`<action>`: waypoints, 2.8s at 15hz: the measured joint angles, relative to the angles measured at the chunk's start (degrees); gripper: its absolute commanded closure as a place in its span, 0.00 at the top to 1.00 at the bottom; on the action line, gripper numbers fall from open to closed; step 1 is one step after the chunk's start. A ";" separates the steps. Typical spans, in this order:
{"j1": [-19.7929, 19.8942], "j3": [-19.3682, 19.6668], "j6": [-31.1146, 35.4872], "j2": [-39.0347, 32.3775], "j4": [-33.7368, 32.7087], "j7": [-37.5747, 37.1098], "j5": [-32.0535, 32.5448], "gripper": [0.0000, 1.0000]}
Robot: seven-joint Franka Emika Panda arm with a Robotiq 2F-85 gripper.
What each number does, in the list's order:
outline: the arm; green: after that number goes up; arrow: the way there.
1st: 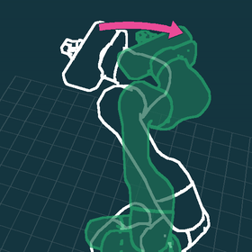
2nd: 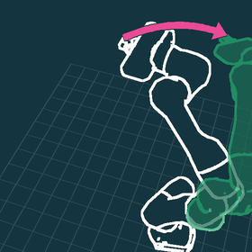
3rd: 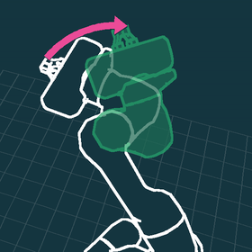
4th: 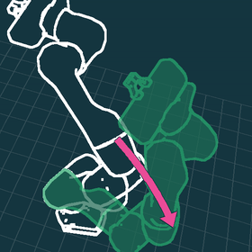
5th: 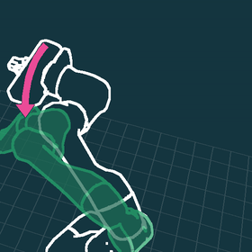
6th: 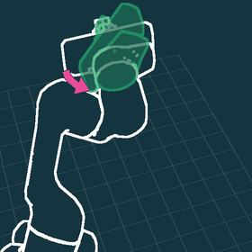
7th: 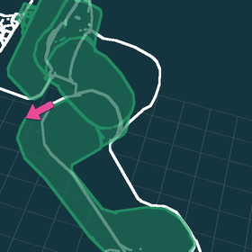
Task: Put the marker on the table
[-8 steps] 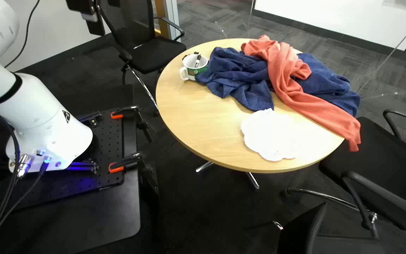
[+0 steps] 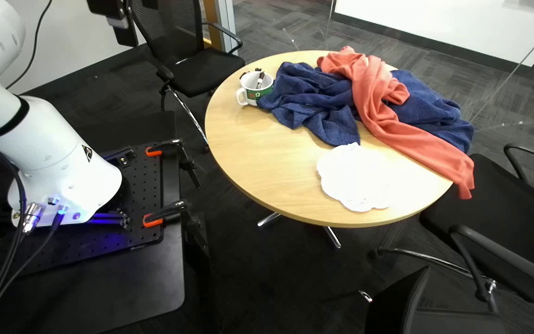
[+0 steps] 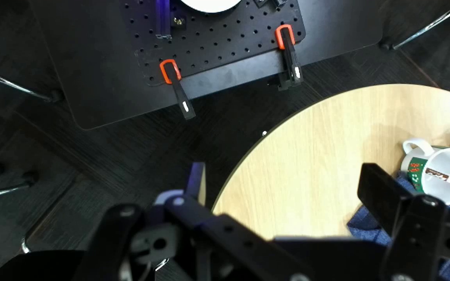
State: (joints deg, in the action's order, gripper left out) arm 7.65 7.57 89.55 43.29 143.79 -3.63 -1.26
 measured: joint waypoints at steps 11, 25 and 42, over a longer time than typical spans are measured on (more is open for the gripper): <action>-10.06 -7.94 17.37 -5.04 5.70 5.80 -2.32 1.00; -19.90 -11.34 33.17 -12.09 8.71 10.35 -8.05 1.00; -34.79 -11.41 58.82 -18.45 8.97 24.46 -21.57 1.00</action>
State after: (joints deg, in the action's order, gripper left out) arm -27.14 -3.83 148.38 24.84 152.76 20.83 -22.84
